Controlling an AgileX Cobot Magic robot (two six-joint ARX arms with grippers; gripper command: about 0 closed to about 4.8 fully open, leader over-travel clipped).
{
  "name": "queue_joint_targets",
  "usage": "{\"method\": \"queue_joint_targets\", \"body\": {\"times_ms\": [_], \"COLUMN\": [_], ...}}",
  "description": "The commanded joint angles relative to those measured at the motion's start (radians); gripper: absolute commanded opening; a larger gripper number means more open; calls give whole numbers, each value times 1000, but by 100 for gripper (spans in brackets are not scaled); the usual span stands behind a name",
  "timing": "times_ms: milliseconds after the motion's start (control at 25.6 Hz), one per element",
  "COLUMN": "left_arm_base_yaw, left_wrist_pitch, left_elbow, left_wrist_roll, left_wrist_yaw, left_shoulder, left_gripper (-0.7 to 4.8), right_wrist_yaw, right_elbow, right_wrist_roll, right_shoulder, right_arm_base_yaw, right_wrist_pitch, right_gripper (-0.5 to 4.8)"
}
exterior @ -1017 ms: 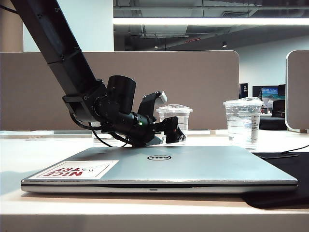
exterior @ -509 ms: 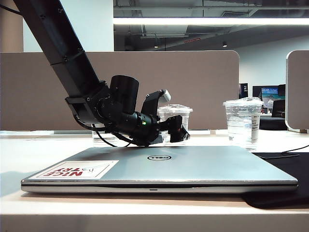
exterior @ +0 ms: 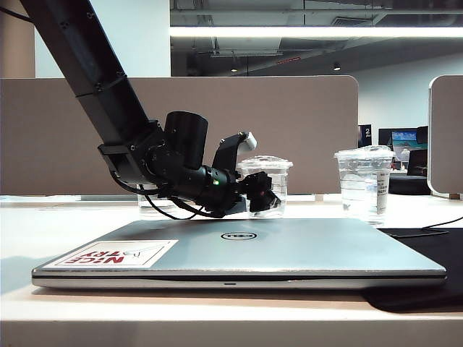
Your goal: Pick up the coffee cup on the middle and place it on the left side of the laptop.
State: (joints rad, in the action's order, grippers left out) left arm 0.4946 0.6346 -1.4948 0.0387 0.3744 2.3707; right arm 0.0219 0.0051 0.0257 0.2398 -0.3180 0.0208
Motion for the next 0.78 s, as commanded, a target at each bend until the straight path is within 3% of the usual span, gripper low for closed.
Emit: {"method": "queue_joint_targets", "body": {"times_ms": [39, 548, 783], "left_arm_base_yaw": [1, -37, -54], "left_wrist_pitch": [13, 16, 18], "left_elbow": [-5, -3, 146], "left_wrist_roll": [1, -5, -88], "left_wrist_yaw": [8, 150, 214], "left_shoulder": [-2, -99, -269], "left_gripper": [299, 300, 300], "right_wrist_yaw": [0, 0, 0], "right_elbow": [-4, -4, -4], "right_wrist_roll": [0, 0, 0], "right_shoulder": [0, -3, -18], "right_arm_base_yaw": [-1, -1, -1], "right_wrist_pitch": [-17, -17, -16], "right_gripper": [-5, -5, -5]}}
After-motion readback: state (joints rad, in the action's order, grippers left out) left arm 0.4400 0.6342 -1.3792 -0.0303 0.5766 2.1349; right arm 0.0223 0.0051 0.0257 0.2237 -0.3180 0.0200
